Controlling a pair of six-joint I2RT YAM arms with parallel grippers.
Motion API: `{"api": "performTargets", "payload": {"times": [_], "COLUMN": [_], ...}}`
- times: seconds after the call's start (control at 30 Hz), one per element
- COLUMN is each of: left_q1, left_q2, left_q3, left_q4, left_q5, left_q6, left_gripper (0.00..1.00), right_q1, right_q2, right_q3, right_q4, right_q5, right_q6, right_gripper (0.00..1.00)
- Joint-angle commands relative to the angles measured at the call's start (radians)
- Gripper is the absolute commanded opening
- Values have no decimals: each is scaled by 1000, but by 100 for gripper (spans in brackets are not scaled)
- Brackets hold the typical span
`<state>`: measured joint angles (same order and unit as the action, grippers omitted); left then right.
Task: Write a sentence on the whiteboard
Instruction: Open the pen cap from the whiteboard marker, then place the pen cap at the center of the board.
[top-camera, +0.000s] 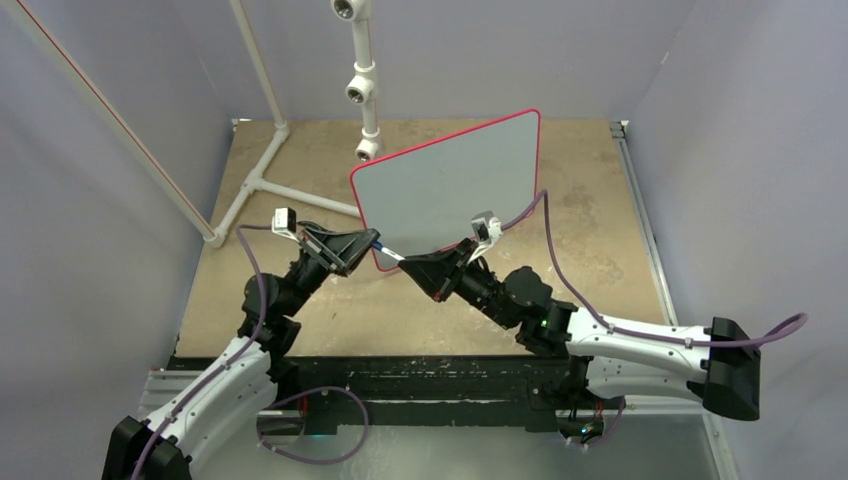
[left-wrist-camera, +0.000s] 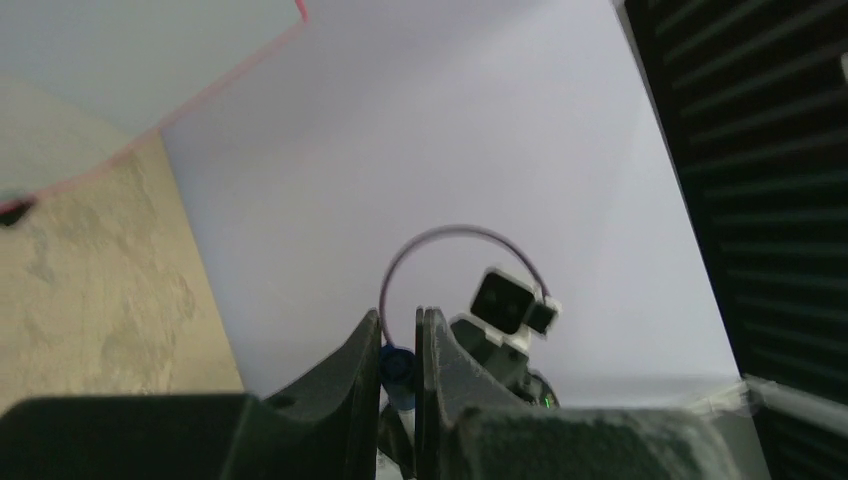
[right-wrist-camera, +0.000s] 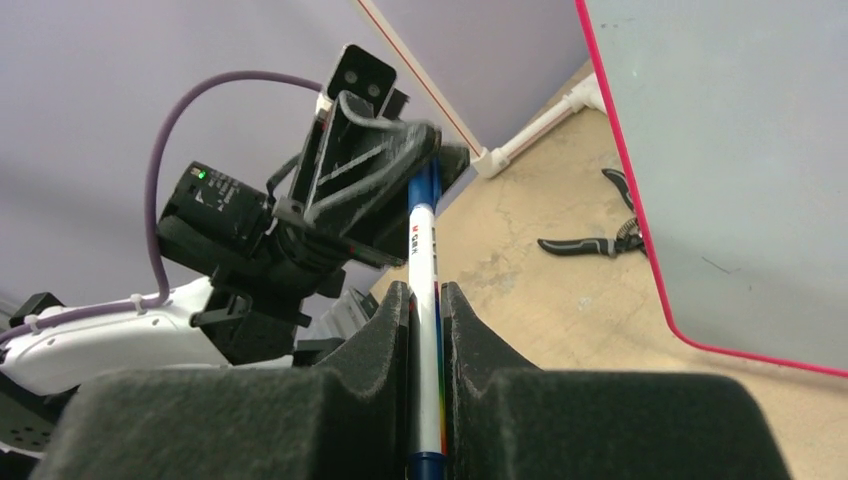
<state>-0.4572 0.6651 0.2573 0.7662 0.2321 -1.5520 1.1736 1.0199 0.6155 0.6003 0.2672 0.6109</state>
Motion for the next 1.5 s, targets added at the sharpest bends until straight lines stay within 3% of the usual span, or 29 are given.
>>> {"api": "performTargets", "payload": {"times": [0.0,0.37,0.47,0.6,0.73,0.87,1.23,1.47], "left_q1": [82,115,117,115,115,99,45,30], "left_q2": [-40,-104,-133,-127,-35,57,280,334], "left_q3": [-2,34,85,211,231,136,40,-1], "left_q4": [-33,-187,-364,-777,-947,-840,-686,-622], "left_q5": [-209,-249,-203,-182,-126,-55,-71,-93], "left_q6": [45,130,280,565,702,683,729,728], "left_gripper": [0,0,0,0,0,0,0,0], "right_q1": [-3,-3,-3,-3,-5,-7,-41,-42], "right_q2": [-67,-127,-162,-213,-264,-275,-255,-250], "right_q3": [-5,-22,-19,-27,-40,-31,-44,-43], "right_q4": [-42,-155,-198,-235,-272,-315,-331,-341], "right_q5": [74,112,136,92,102,124,105,104], "right_q6": [-6,9,-6,-75,-127,-163,-156,-154], "right_gripper": [0,0,0,0,0,0,0,0]}}
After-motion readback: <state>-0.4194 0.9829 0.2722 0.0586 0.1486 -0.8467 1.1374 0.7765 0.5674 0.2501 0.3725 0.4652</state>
